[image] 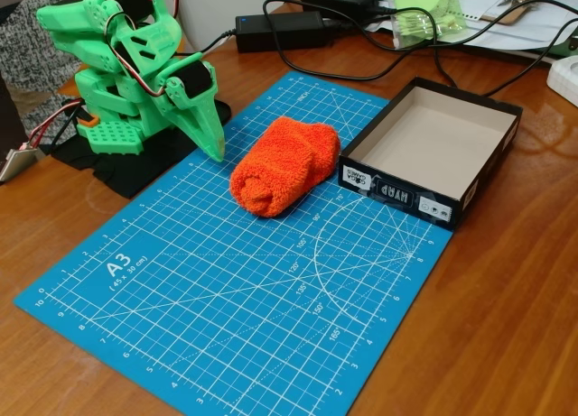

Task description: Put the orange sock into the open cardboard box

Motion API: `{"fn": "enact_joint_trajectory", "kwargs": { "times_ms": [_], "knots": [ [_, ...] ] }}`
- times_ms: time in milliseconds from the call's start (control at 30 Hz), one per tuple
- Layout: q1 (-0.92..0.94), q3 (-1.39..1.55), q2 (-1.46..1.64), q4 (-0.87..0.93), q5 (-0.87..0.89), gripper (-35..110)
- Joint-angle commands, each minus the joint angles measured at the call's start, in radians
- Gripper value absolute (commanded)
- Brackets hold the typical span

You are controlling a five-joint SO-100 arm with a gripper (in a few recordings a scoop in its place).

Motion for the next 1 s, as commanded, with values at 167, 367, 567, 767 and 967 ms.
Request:
{"fn": "enact_joint_trajectory", "kwargs": {
  "times_ms": [167, 367, 567, 767, 967],
  "knots": [
    [-0.034, 0.003, 0.021, -0.005, -0.043, 0],
    [-0.032, 0.003, 0.021, -0.003, -0.043, 0],
    [-0.029, 0.003, 0.021, -0.003, -0.043, 0],
    [-0.048, 0.002, 0.02, -0.003, -0.054, 0],
    [-0.041, -0.049, -0.055, 0.003, -0.081, 3]
  ]
}}
